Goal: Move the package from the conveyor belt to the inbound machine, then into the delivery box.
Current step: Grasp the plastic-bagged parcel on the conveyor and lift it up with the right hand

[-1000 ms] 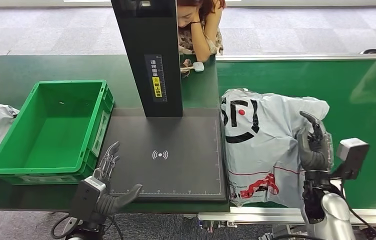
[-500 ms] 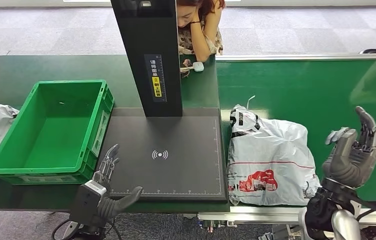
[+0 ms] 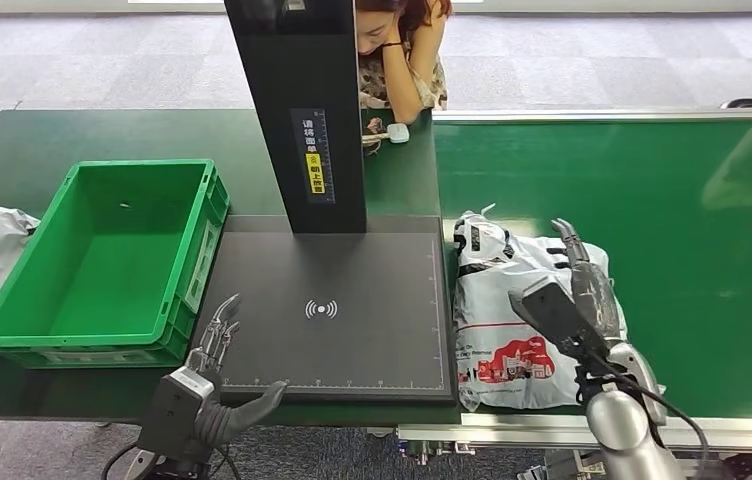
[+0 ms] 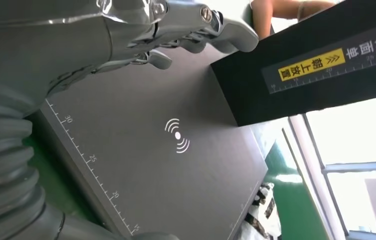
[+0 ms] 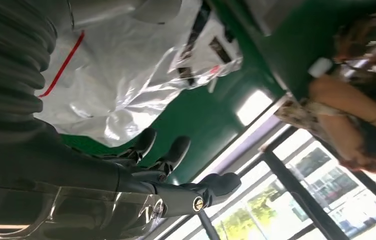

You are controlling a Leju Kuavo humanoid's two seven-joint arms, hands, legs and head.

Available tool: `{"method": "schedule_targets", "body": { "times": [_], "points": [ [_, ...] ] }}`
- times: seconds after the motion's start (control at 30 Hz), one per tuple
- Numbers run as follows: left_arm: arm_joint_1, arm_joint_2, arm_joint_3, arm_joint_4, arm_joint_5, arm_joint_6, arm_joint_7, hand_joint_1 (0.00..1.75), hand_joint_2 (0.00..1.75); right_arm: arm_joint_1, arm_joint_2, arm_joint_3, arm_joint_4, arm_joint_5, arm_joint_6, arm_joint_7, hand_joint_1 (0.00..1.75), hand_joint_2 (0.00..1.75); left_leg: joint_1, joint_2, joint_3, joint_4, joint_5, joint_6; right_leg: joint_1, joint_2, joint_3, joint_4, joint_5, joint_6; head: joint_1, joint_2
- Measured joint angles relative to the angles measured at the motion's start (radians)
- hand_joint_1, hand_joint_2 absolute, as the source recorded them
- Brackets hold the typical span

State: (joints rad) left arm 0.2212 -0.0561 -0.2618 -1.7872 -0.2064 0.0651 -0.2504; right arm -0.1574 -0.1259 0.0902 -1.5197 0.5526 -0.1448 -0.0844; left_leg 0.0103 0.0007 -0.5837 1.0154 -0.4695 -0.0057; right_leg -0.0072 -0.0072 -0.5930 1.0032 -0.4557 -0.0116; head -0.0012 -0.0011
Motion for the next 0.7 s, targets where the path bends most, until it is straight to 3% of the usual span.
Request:
{"method": "schedule_targets", "body": {
  "times": [0.23,0.4,0.7],
  "points": [
    [-0.002,0.006,0.0,0.0,0.014,0.0,0.004,0.0,1.75,-0.123,-0.086,0.048,0.292,0.247,0.065,0.154,0.0,1.75,0.0,-0.001,-0.001,0.0,0.001,0.001,0.0,-0.001,0.0,0.0,0.0,0.0,0.0,0.0],
    [-0.003,0.008,0.0,0.0,0.015,0.001,0.006,0.0,1.75,-0.186,-0.128,0.082,0.438,0.4,0.017,0.252,0.0,1.75,0.0,0.0,0.0,0.001,0.001,0.001,-0.001,0.0,-0.001,0.0,0.0,0.0,0.0,0.0],
    [-0.015,0.008,-0.002,0.001,0.015,-0.003,0.017,0.0,1.75,-0.214,-0.144,0.111,0.517,0.471,-0.014,0.302,0.0,1.75,0.0,0.0,0.0,0.001,0.001,0.001,0.0,0.0,-0.001,0.0,0.0,0.0,0.0,0.0]
  ]
}}
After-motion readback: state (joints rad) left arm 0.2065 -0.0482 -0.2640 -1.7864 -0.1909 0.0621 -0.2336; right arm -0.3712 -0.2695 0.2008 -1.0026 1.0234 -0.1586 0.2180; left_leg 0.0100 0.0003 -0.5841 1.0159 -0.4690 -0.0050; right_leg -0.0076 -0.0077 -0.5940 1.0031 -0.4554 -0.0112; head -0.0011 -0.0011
